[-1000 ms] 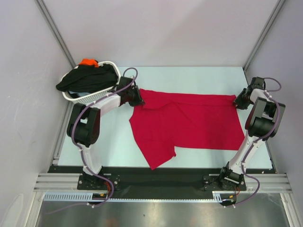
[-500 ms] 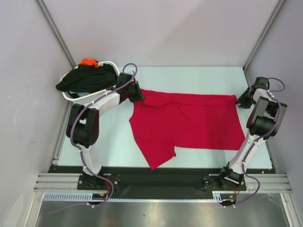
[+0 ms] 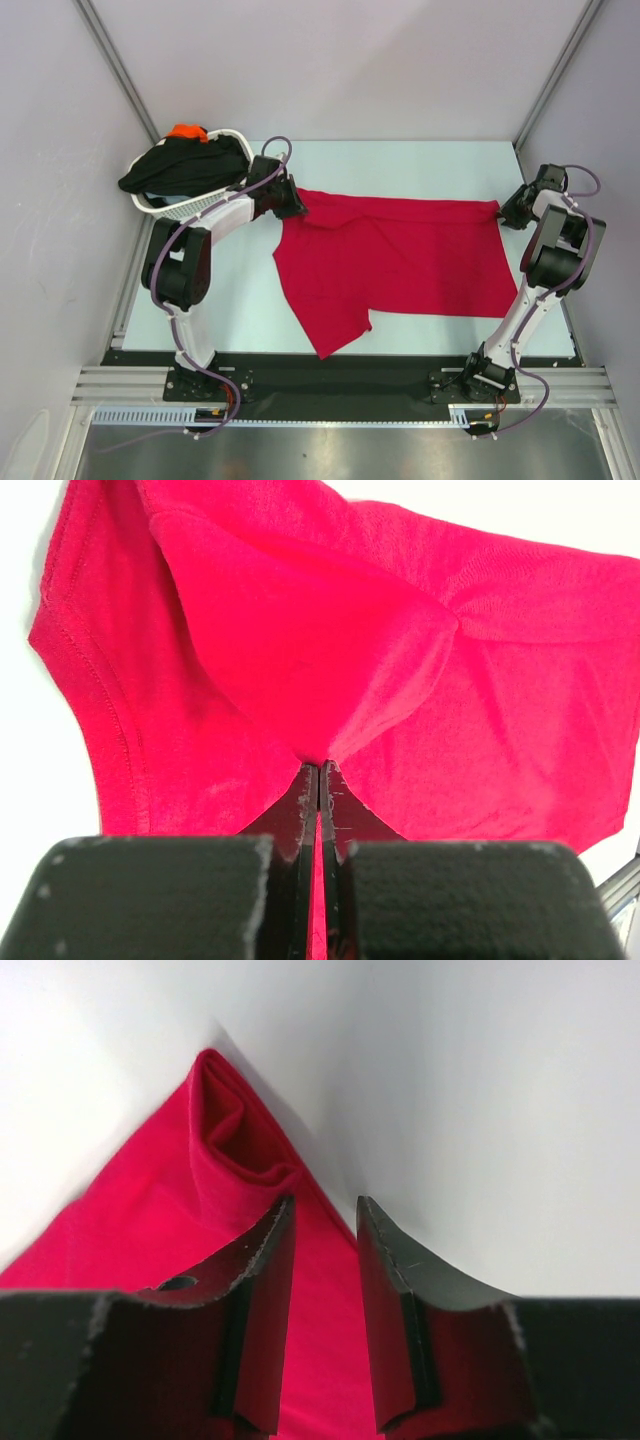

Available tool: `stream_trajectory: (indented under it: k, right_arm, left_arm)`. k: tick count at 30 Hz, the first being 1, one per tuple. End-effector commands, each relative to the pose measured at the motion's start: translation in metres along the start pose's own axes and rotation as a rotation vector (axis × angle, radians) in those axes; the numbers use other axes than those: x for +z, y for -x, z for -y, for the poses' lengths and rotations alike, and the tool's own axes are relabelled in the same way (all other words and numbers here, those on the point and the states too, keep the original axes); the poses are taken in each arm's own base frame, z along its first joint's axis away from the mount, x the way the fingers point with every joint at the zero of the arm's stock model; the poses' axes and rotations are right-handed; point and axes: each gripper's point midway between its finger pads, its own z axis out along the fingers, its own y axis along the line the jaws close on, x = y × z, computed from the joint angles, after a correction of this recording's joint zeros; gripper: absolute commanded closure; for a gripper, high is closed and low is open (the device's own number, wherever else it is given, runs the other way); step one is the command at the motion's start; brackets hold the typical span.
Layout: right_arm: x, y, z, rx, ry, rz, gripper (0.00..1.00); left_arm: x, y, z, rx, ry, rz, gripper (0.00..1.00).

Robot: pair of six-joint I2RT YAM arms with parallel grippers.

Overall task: Fold and stack the t-shirts
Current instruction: Fold the tshirt

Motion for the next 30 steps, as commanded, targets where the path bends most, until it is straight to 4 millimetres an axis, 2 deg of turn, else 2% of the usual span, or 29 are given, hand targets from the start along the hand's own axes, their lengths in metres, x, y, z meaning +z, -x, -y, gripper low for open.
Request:
stream_trajectory:
  k: [1, 3, 8, 11, 15, 30]
  right_arm:
    - [-0.021, 0.017, -0.011, -0.012, 0.042, 0.060, 0.63]
    - [-0.027, 0.016, -0.013, -0.019, 0.031, 0.052, 0.63]
    - [-0.046, 0.018, 0.000, -0.031, -0.045, 0.078, 0.62]
    - [-0.053, 0.019, -0.003, -0.041, -0.009, 0.100, 0.61]
    - [-0.042, 0.015, -0.012, -0.031, 0.049, 0.064, 0.60]
    - [-0.007, 0.018, -0.009, -0.028, 0.052, 0.035, 0.57]
  left_arm:
    - [0.000, 0.011, 0.014, 0.031, -0.045, 0.022, 1.00]
    - [0.000, 0.010, 0.014, 0.031, -0.049, 0.021, 1.00]
    - [-0.001, 0.009, 0.014, 0.035, -0.050, 0.019, 1.00]
    - [-0.002, 0.007, 0.013, 0.029, -0.054, 0.023, 1.00]
    - [0.000, 0.002, 0.011, 0.022, -0.053, 0.011, 1.00]
    - [-0.005, 0.001, 0.010, 0.023, -0.047, 0.012, 1.00]
